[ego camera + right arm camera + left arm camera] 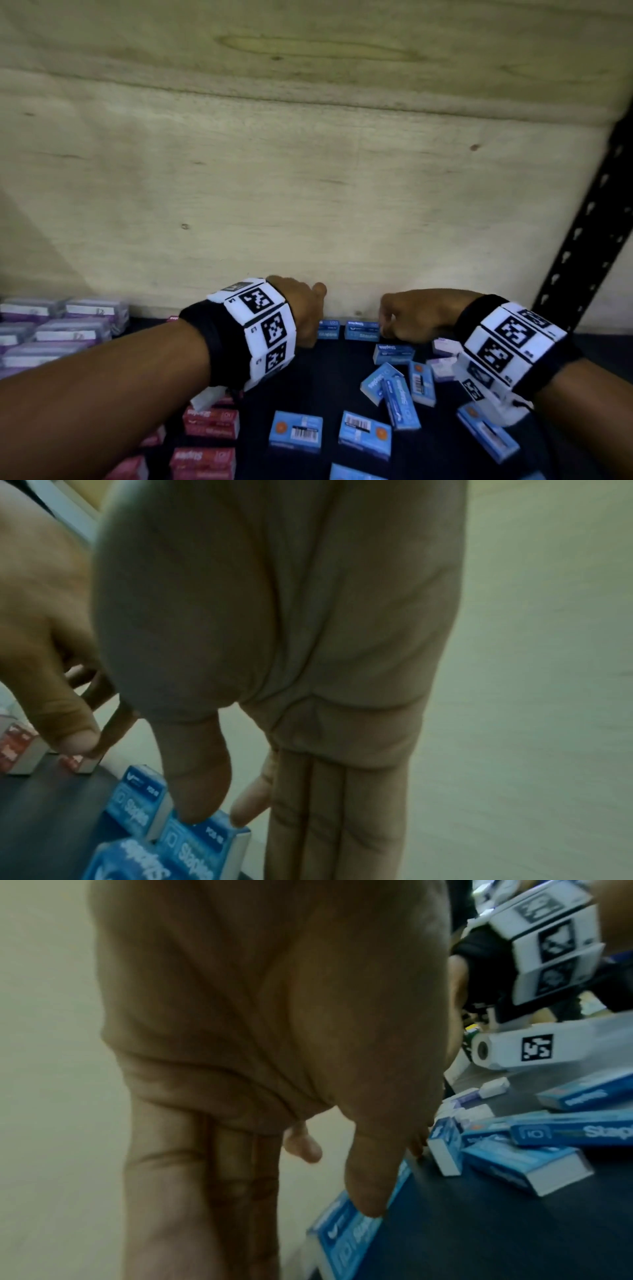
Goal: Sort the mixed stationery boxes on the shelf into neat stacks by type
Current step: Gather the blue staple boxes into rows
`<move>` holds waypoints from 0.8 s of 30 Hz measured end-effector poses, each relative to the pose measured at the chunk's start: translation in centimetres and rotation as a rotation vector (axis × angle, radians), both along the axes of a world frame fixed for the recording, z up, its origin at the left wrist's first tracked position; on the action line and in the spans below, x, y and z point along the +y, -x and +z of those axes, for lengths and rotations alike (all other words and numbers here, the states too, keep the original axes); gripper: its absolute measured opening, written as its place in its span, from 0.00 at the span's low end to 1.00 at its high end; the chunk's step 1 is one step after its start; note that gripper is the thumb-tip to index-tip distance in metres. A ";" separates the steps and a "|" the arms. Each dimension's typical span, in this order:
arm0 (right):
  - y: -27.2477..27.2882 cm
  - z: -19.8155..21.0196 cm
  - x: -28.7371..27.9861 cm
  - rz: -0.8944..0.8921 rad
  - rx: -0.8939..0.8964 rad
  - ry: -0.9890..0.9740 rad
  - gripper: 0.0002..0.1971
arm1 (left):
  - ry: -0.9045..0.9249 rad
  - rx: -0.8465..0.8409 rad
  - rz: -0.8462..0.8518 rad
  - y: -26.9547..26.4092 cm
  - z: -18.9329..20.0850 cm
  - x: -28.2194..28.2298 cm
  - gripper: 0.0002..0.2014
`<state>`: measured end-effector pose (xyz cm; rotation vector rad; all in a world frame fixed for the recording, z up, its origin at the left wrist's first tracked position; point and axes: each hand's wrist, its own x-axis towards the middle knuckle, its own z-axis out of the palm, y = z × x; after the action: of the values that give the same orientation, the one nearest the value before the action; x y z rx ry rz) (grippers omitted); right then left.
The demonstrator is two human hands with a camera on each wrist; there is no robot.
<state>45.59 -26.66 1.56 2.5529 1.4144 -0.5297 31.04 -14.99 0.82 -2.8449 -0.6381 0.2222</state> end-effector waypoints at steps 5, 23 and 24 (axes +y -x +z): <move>-0.3 0.4 -2.1 0.010 0.070 0.001 0.06 | 0.293 0.187 -0.081 -1.3 1.3 -2.2 0.20; -0.9 -1.0 -3.8 0.054 0.008 -0.099 0.05 | 0.343 0.161 -0.169 -3.3 -1.3 -4.7 0.12; -0.9 -0.9 -3.8 0.052 0.010 -0.099 0.05 | 0.299 0.133 -0.190 -3.0 -1.2 -4.7 0.11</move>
<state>46.49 -30.45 0.62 2.5835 1.5433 -0.4763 34.03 -19.65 -0.42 -3.1143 -0.3271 0.5084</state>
